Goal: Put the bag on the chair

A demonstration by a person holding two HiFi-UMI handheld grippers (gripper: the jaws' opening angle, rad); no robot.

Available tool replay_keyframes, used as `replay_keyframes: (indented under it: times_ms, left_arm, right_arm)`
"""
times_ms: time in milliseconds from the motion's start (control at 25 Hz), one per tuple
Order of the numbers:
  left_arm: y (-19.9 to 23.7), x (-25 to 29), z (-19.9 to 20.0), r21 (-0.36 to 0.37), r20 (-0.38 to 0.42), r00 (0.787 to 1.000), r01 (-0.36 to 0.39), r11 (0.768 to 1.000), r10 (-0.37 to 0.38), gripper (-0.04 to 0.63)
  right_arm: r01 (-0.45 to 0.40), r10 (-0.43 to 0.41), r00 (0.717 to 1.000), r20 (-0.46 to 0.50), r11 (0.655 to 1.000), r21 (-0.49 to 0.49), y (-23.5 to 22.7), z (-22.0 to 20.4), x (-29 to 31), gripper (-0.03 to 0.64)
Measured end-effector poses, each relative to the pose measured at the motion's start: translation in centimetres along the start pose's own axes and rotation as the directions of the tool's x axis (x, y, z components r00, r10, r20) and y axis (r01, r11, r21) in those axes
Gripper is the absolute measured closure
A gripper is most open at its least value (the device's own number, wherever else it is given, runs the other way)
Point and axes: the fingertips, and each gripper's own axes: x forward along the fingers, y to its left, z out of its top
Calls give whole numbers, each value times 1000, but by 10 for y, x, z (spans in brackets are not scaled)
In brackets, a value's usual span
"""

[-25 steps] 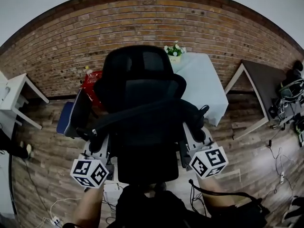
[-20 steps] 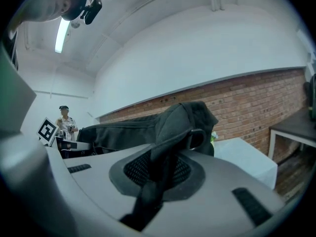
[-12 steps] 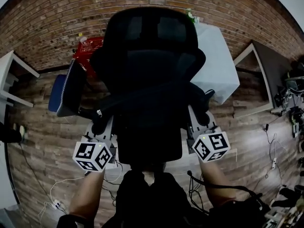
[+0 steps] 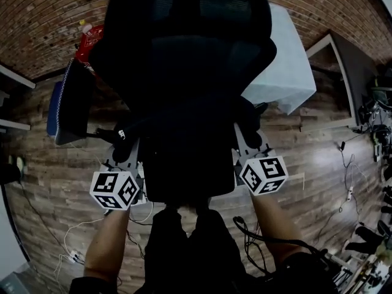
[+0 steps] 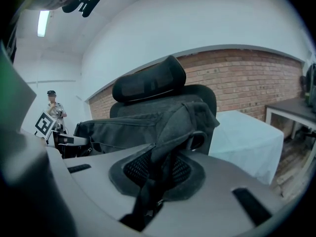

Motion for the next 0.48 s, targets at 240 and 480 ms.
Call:
replay_keyframes:
  times_ms: [240, 480]
  left_arm:
    - [21, 26, -46, -29, -64, 998, -16, 999, 14, 532]
    - [37, 46, -84, -47, -115, 993, -37, 998, 32, 532]
  right_arm:
    - [9, -8, 998, -61, 1000, 10, -11, -46, 28, 568]
    - [19, -17, 994, -112, 1000, 19, -21, -87, 52, 568]
